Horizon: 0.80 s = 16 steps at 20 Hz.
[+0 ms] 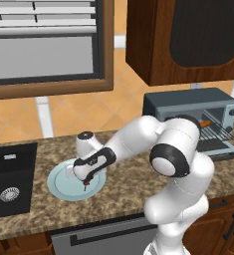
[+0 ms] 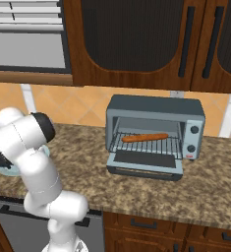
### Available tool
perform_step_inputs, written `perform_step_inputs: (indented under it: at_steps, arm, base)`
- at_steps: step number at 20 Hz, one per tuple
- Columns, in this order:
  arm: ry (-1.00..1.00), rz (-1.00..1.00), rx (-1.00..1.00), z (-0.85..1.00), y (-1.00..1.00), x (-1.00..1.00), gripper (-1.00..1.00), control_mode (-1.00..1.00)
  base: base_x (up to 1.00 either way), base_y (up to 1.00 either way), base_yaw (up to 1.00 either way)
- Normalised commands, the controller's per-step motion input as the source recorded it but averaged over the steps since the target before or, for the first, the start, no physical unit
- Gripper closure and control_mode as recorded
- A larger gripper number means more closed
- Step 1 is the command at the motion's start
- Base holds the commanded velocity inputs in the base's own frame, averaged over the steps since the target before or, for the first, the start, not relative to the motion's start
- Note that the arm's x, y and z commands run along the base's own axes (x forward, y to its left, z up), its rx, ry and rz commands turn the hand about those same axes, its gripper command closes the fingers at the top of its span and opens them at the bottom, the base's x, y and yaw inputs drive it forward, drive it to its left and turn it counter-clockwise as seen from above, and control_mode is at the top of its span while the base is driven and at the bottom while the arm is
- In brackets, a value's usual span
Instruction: Pick up the kebab skewer and baguette bread, and place them inside the toaster oven. Close the toaster oven door and start by setting the timer.
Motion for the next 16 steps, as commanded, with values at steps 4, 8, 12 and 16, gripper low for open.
perform_step_inputs:
  at_steps: [4,8,12,16]
  arm:
    - [-0.09,-0.06,0.0,0.7,-0.13,-0.23,1.0,-1.0]
    - [-0.03,-0.09,0.0,1.0,-0.54,-0.29,1.0,-1.0]
    - [0.0,-0.14,0.04,0.95,-0.93,-0.36,1.0,-1.0]
    - [0.0,-0.21,0.05,0.78,-1.0,-0.32,1.0,-1.0]
  base:
    - [0.0,0.0,0.0]
    - [0.0,0.0,0.0]
    - [0.0,0.0,0.0]
    - [0.0,0.0,0.0]
